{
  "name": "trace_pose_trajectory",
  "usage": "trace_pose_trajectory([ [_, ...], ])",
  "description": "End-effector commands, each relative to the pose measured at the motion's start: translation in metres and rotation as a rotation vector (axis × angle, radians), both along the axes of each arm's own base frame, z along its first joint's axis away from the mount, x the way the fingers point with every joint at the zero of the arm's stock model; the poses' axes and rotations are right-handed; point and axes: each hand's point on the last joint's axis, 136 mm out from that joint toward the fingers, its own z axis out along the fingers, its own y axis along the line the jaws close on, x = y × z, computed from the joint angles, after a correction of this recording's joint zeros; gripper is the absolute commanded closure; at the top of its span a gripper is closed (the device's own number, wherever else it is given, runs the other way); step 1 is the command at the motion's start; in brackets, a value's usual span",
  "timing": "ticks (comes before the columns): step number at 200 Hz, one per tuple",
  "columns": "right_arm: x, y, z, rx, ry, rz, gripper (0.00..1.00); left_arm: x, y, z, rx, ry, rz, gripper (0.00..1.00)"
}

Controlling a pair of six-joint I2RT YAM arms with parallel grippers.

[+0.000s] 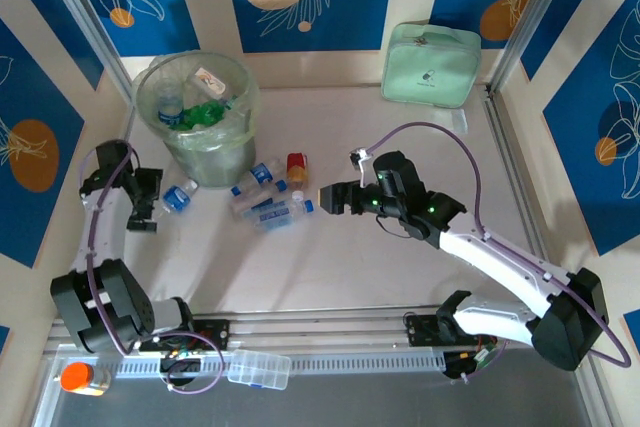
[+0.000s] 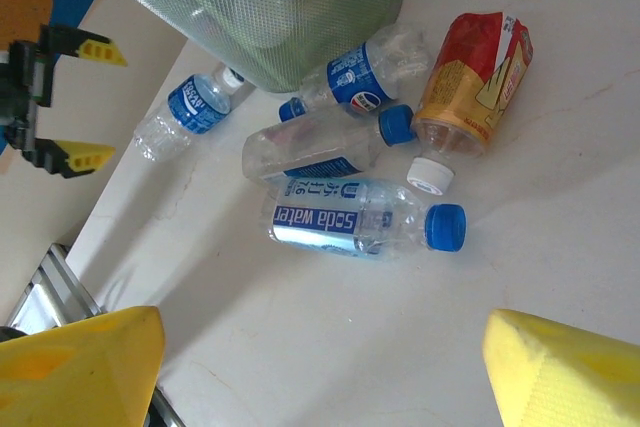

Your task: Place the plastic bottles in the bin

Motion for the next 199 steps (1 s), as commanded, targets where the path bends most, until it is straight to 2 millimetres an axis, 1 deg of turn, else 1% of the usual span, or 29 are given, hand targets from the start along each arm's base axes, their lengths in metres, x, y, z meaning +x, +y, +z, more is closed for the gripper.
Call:
trace_pose_trajectory([
  [1, -0.001, 0.005, -0.001, 0.003, -0.003, 0.014, 0.17, 0.016, -0.003, -0.008, -0.095, -0.070, 0.142, 0.01],
  [28, -0.001, 0.002, -0.004, -0.008, -0.004, 0.007, 0.17, 0.019, -0.005, -0.014, -0.082, -0.059, 0.192, 0.01],
  [53, -0.001, 0.004, -0.004, -0.006, 0.001, 0.014, 0.17, 0.016, 0.005, -0.019, -0.042, -0.044, 0.267, 0.01],
  [70, -0.003, 0.008, -0.005, -0.003, 0.015, 0.034, 0.17, 0.023, 0.012, -0.021, -0.031, -0.079, 0.307, 0.01],
  [80, -0.004, 0.010, -0.006, -0.008, 0.021, 0.042, 0.17, 0.027, 0.012, -0.025, -0.044, -0.068, 0.311, 0.01],
  [114, -0.003, 0.010, -0.009, -0.024, 0.028, 0.040, 0.17, 0.039, 0.000, -0.049, -0.112, 0.015, 0.298, 0.01],
  [131, -0.003, 0.011, -0.009, -0.029, 0.031, 0.040, 0.17, 0.040, -0.005, -0.062, -0.121, 0.043, 0.299, 0.01],
  [159, -0.005, 0.012, -0.011, -0.041, 0.035, 0.042, 0.17, 0.039, -0.001, -0.081, -0.099, 0.069, 0.314, 0.00],
  [176, -0.004, 0.012, -0.013, -0.049, 0.035, 0.039, 0.17, 0.037, 0.000, -0.090, -0.094, 0.097, 0.306, 0.04],
  [199, -0.002, 0.012, -0.014, -0.061, 0.033, 0.034, 0.17, 0.034, 0.002, -0.097, -0.077, 0.118, 0.283, 0.17],
])
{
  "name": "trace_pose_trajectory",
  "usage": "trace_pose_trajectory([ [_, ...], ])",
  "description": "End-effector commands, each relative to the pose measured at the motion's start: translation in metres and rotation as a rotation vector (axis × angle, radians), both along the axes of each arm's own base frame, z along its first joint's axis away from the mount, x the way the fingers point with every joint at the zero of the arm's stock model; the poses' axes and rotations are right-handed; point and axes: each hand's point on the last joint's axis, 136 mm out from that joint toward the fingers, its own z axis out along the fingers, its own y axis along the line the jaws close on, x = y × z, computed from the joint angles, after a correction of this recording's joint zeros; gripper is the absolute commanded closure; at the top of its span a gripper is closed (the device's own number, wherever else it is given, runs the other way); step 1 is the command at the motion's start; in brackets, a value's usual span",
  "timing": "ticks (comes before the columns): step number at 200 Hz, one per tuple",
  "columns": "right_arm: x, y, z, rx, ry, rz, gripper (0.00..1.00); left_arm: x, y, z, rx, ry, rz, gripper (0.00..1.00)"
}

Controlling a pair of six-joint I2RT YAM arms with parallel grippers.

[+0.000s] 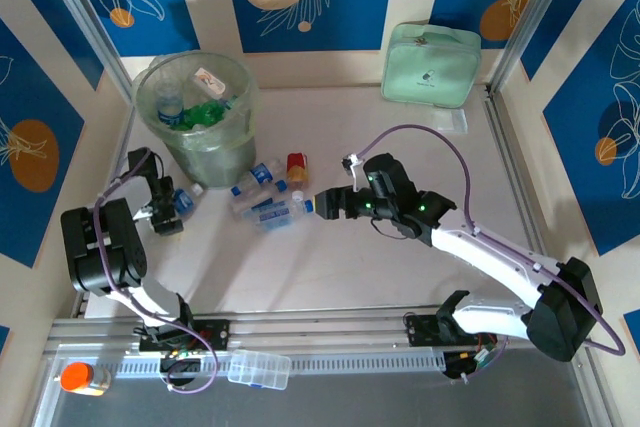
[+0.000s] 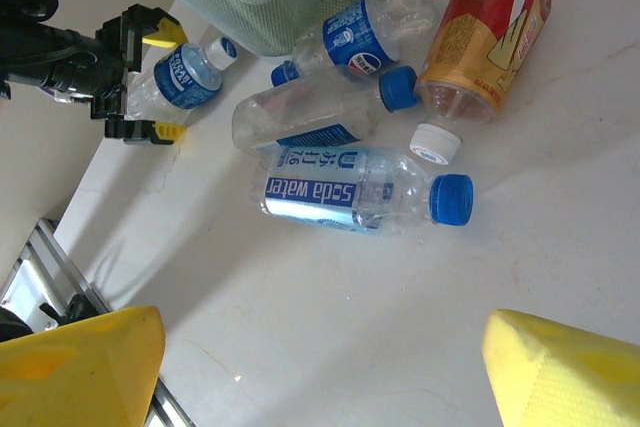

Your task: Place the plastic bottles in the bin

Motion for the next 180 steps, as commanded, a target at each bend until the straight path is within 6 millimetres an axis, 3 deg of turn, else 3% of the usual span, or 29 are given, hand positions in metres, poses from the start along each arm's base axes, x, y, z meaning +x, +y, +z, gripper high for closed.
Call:
trace_pose_trajectory([
  [1, 0.003, 0.002, 0.006, -0.015, -0.018, 0.002, 0.17, 0.001, 0.005, -0.014, 0.021, 0.022, 0.007, 0.18],
  [47, 0.006, 0.002, 0.009, -0.023, -0.036, -0.002, 0.17, -0.010, 0.007, -0.003, 0.069, 0.042, -0.065, 0.39],
  [75, 0.006, 0.002, 0.014, -0.021, -0.050, -0.003, 0.17, -0.019, 0.010, 0.012, 0.117, 0.054, -0.120, 0.46],
  [124, 0.005, -0.003, 0.023, -0.011, -0.077, -0.014, 0.17, -0.034, 0.001, 0.045, 0.153, 0.008, -0.225, 0.46],
  [180, 0.004, -0.010, 0.041, 0.008, -0.119, -0.034, 0.17, -0.074, -0.011, 0.090, 0.230, -0.070, -0.320, 0.47],
])
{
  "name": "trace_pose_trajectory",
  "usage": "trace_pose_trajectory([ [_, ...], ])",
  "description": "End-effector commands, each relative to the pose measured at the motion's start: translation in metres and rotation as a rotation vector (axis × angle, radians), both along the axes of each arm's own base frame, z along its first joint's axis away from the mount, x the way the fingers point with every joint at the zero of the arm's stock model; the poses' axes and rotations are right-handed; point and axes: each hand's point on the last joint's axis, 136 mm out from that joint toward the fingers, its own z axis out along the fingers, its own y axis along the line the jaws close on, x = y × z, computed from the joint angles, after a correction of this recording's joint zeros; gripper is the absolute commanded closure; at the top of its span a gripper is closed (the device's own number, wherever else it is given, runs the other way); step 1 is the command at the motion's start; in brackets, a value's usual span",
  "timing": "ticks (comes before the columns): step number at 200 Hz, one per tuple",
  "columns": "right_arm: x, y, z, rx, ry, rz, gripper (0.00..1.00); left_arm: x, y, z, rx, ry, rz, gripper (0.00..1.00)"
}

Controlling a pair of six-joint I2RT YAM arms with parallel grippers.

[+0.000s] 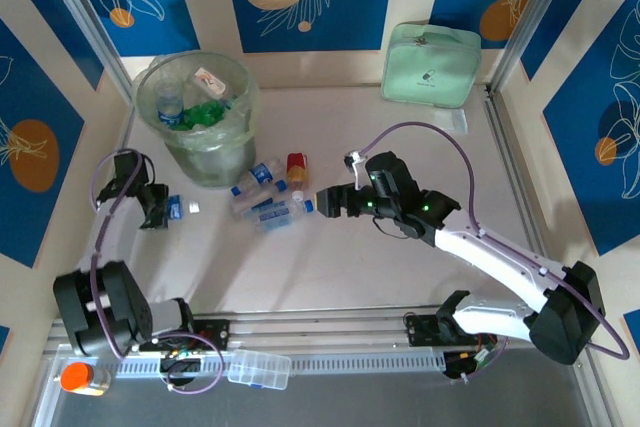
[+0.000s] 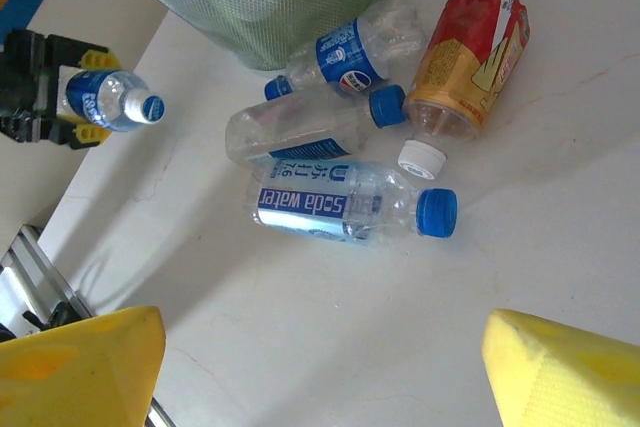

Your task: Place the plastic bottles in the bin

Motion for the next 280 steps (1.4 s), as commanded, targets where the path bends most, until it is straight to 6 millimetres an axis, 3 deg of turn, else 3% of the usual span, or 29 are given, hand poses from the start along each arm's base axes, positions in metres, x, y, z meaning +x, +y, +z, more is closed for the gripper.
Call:
trace_pose_trajectory([
  [1, 0.002, -0.004, 0.026, 0.019, -0.067, -0.015, 0.17, -0.028, -0.008, 0.010, 0.045, 0.034, -0.073, 0.47],
  [28, 0.003, -0.005, 0.032, 0.031, -0.079, -0.030, 0.17, -0.032, -0.017, 0.046, 0.131, -0.023, -0.193, 0.48],
  [97, 0.001, 0.000, 0.036, 0.048, -0.071, -0.033, 0.17, -0.020, -0.017, 0.176, 0.433, -0.206, -0.358, 0.50],
  [162, -0.004, 0.005, 0.030, 0.024, -0.080, -0.021, 0.17, 0.049, -0.032, 0.293, 0.723, -0.421, -0.608, 0.53],
  [191, -0.005, 0.008, 0.031, 0.019, -0.089, 0.000, 0.17, 0.088, -0.044, 0.315, 0.749, -0.427, -0.729, 0.53],
  [250, -0.004, 0.003, 0.029, -0.015, -0.119, 0.002, 0.17, 0.156, -0.088, 0.319, 0.784, -0.503, -1.064, 0.52],
  [280, -0.003, 0.003, 0.025, -0.012, -0.112, 0.004, 0.17, 0.177, -0.091, 0.315, 0.902, -0.469, -1.136, 0.55],
])
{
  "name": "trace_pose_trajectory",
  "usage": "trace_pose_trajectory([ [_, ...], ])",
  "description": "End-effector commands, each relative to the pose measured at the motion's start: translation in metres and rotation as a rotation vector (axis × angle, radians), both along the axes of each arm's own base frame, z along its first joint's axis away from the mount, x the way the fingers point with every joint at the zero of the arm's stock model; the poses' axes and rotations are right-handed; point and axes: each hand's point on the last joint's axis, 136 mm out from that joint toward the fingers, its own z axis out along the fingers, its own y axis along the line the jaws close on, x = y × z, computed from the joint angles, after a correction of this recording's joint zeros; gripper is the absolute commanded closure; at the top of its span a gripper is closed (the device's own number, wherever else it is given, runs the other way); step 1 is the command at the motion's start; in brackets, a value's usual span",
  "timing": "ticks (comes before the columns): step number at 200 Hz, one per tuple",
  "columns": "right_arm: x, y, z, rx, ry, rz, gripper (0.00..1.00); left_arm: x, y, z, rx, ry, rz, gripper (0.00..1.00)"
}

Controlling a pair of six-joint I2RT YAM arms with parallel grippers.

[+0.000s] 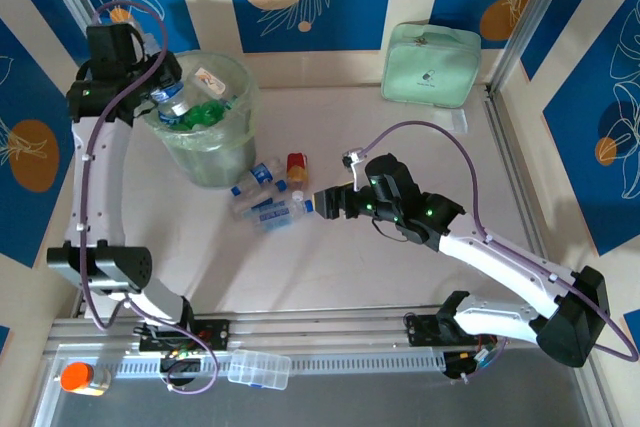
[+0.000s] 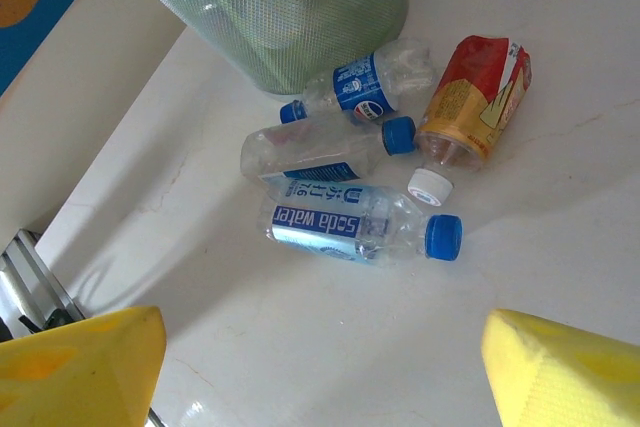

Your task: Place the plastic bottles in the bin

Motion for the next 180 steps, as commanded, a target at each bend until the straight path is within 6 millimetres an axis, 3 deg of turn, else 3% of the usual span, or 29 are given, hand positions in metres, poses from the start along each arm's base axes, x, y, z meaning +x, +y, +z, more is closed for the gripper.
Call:
trace_pose_trajectory([
  [1, 0.003, -0.002, 0.007, 0.001, -0.031, -0.005, 0.17, 0.012, -0.015, 0.021, 0.133, -0.076, -0.116, 0.55],
  [46, 0.004, -0.006, 0.002, -0.002, -0.022, -0.012, 0.17, 0.029, -0.044, -0.004, 0.432, -0.019, -0.212, 0.54],
  [87, 0.004, -0.003, -0.001, 0.011, -0.003, -0.003, 0.17, 0.036, -0.056, -0.022, 0.604, -0.055, -0.271, 0.48],
  [142, 0.006, 0.001, -0.006, 0.013, 0.012, 0.004, 0.17, 0.024, -0.065, -0.063, 0.631, 0.053, -0.398, 0.41],
  [180, 0.006, 0.005, -0.005, 0.013, 0.015, 0.018, 0.17, 0.013, -0.059, -0.080, 0.631, 0.110, -0.390, 0.26],
])
